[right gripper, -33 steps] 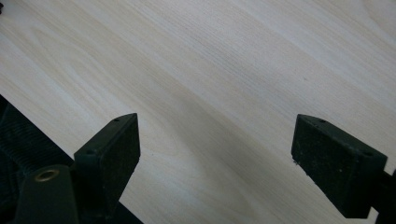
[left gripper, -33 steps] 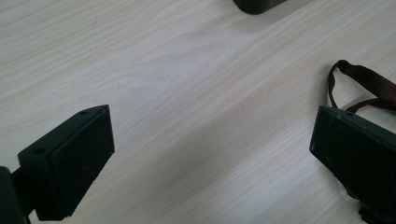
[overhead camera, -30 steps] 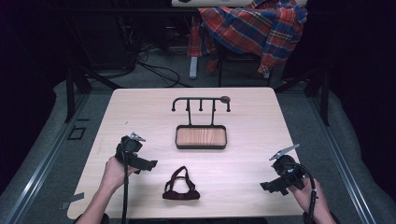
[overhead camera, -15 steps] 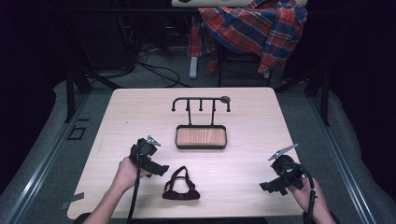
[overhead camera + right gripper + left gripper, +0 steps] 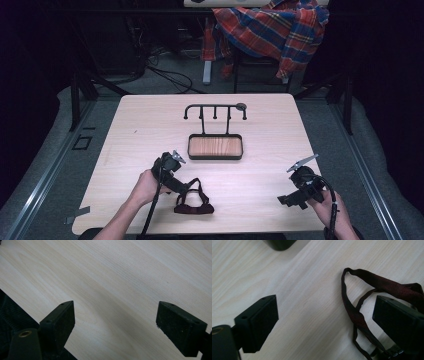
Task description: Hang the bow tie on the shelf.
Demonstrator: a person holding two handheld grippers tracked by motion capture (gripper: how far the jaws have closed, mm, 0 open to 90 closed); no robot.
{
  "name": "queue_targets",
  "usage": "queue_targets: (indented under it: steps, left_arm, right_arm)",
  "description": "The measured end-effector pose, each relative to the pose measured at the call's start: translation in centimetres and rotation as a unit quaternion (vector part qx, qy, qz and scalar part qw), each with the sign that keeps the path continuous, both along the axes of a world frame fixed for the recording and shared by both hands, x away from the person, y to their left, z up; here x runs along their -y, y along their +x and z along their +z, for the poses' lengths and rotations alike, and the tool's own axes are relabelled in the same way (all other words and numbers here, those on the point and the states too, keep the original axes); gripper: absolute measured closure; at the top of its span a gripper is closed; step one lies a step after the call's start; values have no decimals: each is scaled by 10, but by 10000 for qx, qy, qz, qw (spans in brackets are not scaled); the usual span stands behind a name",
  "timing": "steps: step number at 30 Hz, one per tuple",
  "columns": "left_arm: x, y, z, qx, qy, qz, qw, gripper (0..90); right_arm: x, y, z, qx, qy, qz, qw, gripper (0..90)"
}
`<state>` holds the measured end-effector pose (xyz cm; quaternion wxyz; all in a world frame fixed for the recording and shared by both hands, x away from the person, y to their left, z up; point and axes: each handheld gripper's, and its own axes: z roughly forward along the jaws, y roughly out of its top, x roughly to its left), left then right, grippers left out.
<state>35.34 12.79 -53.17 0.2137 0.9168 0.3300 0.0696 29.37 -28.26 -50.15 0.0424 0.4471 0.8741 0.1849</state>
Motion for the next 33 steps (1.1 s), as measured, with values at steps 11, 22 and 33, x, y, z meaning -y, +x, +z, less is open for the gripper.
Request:
queue_targets:
  steps: [11, 22, 33]
  left_arm:
    - [14, -2, -9, -156, 94, -330, 9993, 328]
    - [19, -4, -10, -177, 98, -532, 9984, 465]
    - [23, -6, -15, -259, 322, -680, 9968, 615]
  right_arm:
    - [1, 1, 0, -21, -28, 19, 10000, 153]
    - [2, 2, 0, -56, 21, 5, 10000, 153]
    - [3, 2, 0, -69, -13, -8, 10000, 153]
